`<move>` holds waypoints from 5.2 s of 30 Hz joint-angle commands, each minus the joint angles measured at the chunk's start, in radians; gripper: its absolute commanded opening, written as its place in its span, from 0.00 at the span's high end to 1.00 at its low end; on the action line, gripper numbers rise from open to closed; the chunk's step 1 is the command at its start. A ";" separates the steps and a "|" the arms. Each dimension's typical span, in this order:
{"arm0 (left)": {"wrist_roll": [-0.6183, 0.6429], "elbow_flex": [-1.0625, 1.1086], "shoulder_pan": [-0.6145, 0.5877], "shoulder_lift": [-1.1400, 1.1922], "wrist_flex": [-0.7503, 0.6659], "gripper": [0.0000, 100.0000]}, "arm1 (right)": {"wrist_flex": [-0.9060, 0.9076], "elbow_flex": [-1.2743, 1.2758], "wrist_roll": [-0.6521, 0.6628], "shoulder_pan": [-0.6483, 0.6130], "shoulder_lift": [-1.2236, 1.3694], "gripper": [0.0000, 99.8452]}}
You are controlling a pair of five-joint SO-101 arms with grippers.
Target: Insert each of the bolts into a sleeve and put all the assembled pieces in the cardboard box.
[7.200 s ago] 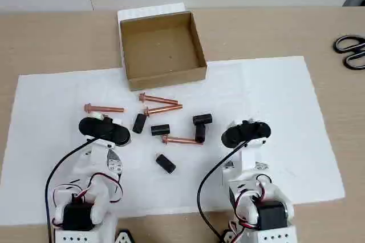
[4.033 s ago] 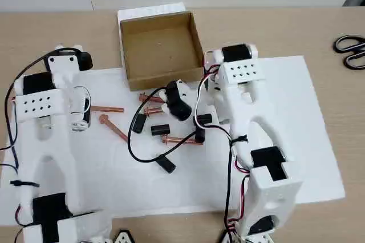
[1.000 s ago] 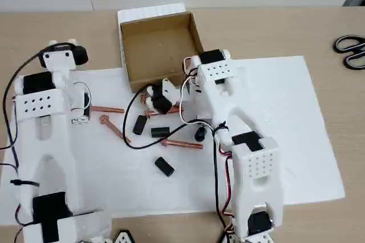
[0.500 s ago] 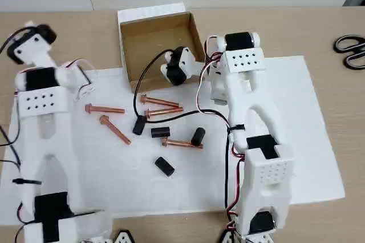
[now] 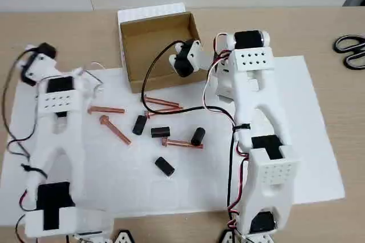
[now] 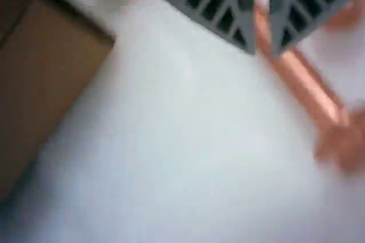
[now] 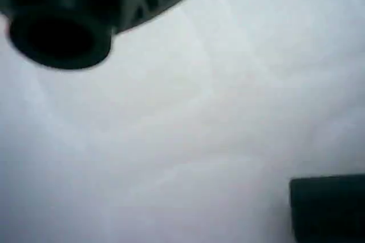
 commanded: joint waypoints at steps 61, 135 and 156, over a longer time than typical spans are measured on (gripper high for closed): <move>0.554 0.041 -0.037 0.233 -0.167 0.81 | 0.004 -0.052 -0.112 0.021 -0.084 1.00; -0.598 -0.845 0.503 -0.253 -0.141 0.99 | -1.193 1.142 -1.123 -0.197 -1.307 1.00; -0.554 -0.760 0.654 -0.236 -0.120 0.99 | -1.429 1.436 -1.114 -0.255 -1.578 1.00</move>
